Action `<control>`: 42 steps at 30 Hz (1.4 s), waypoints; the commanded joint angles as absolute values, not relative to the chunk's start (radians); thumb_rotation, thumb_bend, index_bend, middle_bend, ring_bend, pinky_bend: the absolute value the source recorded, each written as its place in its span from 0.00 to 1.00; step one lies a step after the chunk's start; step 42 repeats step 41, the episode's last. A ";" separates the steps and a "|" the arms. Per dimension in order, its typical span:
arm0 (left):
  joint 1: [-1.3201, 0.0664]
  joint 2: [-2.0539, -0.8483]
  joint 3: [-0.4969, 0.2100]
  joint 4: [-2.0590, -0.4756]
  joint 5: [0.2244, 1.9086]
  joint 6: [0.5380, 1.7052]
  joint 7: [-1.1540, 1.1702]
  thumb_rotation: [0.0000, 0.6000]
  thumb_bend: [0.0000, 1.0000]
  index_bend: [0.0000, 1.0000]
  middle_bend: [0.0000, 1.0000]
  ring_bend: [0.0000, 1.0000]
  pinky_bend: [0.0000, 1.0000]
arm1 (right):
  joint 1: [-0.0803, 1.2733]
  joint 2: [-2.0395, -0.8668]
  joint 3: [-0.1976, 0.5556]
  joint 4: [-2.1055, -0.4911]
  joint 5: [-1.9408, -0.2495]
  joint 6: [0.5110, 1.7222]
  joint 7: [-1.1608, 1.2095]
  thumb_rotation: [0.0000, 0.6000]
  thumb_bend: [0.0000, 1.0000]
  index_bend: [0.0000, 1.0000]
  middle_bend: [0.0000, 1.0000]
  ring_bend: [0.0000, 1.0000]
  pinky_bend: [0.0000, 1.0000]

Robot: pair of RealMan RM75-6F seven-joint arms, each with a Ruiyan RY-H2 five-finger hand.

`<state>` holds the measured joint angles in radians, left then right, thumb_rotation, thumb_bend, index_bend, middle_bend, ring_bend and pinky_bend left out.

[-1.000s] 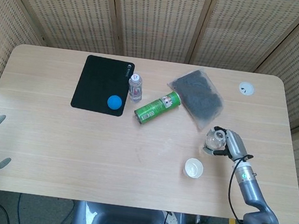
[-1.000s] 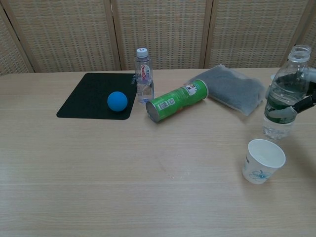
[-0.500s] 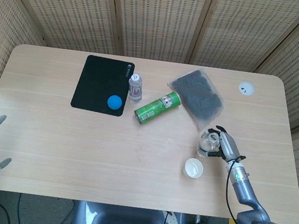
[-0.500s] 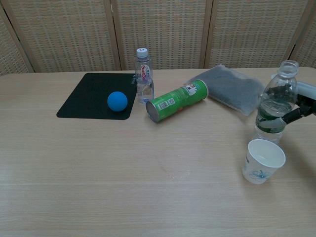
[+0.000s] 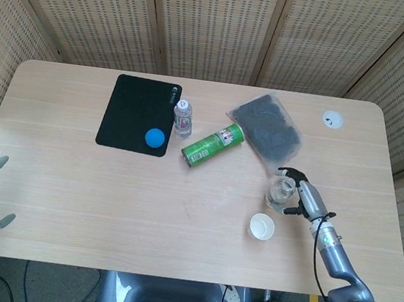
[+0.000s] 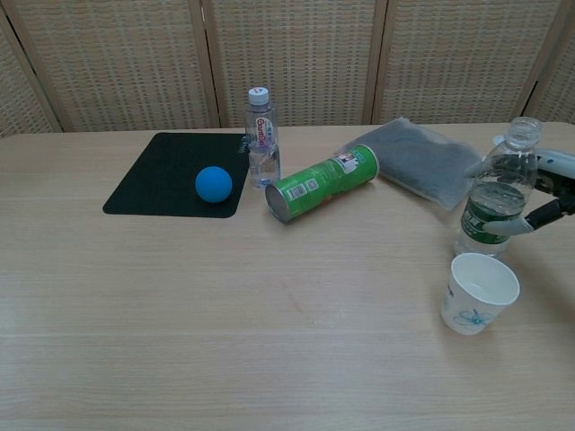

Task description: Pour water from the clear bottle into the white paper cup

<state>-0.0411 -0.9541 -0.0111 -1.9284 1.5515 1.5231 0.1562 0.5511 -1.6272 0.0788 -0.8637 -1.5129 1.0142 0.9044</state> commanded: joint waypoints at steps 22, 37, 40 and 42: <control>-0.011 -0.926 0.011 -1.932 1.616 1.576 0.101 1.00 0.15 0.00 0.00 0.00 0.00 | 0.399 -1.347 0.024 -1.006 -1.490 1.159 0.717 1.00 0.06 0.00 0.00 0.00 0.00; 0.004 -0.945 0.026 -1.926 1.647 1.585 0.147 1.00 0.15 0.00 0.00 0.00 0.00 | 0.202 -1.210 0.025 -1.336 -1.536 1.532 0.183 1.00 0.00 0.00 0.00 0.00 0.00; 0.006 -0.945 0.024 -1.929 1.634 1.584 0.147 1.00 0.15 0.00 0.00 0.00 0.00 | 0.184 -1.202 0.025 -1.393 -1.540 1.554 0.080 1.00 0.00 0.00 0.00 0.00 0.00; 0.006 -0.944 0.021 -1.931 1.628 1.584 0.145 1.00 0.15 0.00 0.00 0.00 0.00 | 0.178 -1.199 0.024 -1.412 -1.540 1.559 0.042 1.00 0.00 0.00 0.00 0.00 0.00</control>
